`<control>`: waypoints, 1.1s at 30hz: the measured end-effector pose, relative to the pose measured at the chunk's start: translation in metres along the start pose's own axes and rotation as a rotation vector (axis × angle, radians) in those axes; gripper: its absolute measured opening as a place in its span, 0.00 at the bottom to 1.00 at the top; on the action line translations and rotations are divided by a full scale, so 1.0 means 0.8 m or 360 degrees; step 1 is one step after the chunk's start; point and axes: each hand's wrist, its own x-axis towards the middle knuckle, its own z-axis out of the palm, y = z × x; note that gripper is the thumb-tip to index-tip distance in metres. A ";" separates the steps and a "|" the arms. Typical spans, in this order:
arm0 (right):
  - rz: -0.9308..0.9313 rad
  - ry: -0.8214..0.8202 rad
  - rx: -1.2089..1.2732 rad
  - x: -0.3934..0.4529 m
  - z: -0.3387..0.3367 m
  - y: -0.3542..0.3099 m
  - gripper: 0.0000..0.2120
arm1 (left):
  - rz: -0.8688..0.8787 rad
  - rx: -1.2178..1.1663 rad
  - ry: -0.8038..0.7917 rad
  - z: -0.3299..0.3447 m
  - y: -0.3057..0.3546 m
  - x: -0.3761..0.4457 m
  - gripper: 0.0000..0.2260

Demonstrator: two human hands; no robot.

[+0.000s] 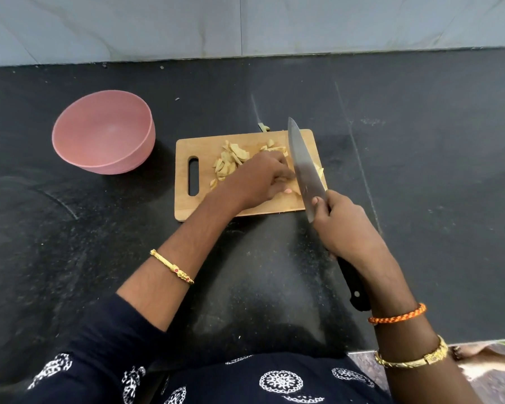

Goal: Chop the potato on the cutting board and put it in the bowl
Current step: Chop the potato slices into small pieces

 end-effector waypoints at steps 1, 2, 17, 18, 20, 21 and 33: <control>0.0007 0.0012 0.0018 0.000 0.001 0.001 0.14 | -0.0012 -0.0021 0.0072 0.005 0.001 -0.001 0.14; 0.0014 0.0030 0.0038 0.000 0.001 0.003 0.14 | -0.0027 -0.0023 0.0141 0.010 0.004 -0.002 0.13; 0.0012 0.0051 0.0169 -0.004 0.008 0.008 0.16 | -0.0272 0.0435 0.0527 0.037 0.013 -0.018 0.13; 0.0005 0.0042 0.0166 -0.005 0.010 0.008 0.16 | -0.0296 0.0403 0.0538 0.037 0.013 -0.018 0.13; -0.0005 0.0053 0.0170 -0.008 0.014 0.007 0.16 | -0.0346 0.0294 0.0585 0.036 0.011 -0.016 0.11; -0.0010 0.0063 0.0171 -0.009 0.015 0.008 0.16 | -0.0367 0.0209 0.0607 0.035 0.010 -0.015 0.11; 0.0004 0.0063 -0.0186 0.000 0.031 -0.002 0.10 | -0.0459 -0.0056 0.0646 0.028 0.011 -0.008 0.08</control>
